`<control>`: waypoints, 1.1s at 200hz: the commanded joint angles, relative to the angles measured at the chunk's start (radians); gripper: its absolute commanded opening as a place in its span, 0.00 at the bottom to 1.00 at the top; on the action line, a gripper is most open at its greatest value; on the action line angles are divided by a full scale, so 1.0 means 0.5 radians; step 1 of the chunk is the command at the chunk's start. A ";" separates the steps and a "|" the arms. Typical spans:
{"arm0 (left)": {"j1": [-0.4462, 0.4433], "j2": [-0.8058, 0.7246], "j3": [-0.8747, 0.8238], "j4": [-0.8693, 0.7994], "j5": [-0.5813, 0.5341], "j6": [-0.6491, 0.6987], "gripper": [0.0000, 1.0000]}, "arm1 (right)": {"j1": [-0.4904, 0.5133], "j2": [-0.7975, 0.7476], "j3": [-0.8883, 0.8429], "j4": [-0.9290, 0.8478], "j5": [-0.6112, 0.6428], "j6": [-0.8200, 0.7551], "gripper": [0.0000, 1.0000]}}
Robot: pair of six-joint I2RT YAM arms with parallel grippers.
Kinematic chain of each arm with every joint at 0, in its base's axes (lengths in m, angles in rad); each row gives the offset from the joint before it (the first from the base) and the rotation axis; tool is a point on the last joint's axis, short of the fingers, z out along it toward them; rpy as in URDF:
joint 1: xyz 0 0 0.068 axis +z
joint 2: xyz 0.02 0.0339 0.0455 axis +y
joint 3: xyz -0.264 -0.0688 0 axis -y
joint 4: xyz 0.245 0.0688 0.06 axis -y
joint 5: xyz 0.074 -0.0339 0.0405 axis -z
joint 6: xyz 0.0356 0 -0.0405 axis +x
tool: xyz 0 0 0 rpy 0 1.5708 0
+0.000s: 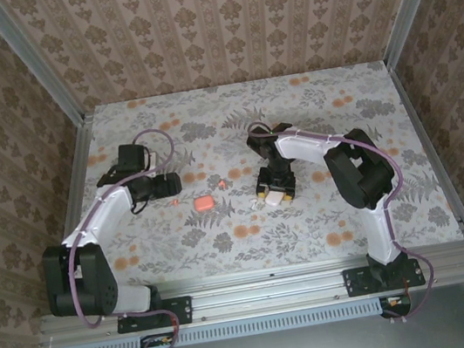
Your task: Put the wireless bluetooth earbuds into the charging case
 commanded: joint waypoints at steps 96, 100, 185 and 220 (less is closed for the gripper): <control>0.005 -0.077 -0.039 0.019 0.031 -0.096 0.85 | 0.011 -0.017 -0.086 0.110 -0.024 -0.006 0.47; 0.006 -0.083 -0.044 0.024 0.036 -0.096 0.85 | 0.010 -0.026 -0.091 0.114 -0.021 -0.007 0.47; 0.005 -0.262 -0.257 0.356 0.332 -0.138 0.83 | 0.010 -0.414 -0.473 0.504 0.025 0.150 0.44; -0.001 -0.332 -0.413 0.646 0.523 -0.180 0.81 | 0.009 -0.620 -0.685 0.763 0.028 0.235 0.44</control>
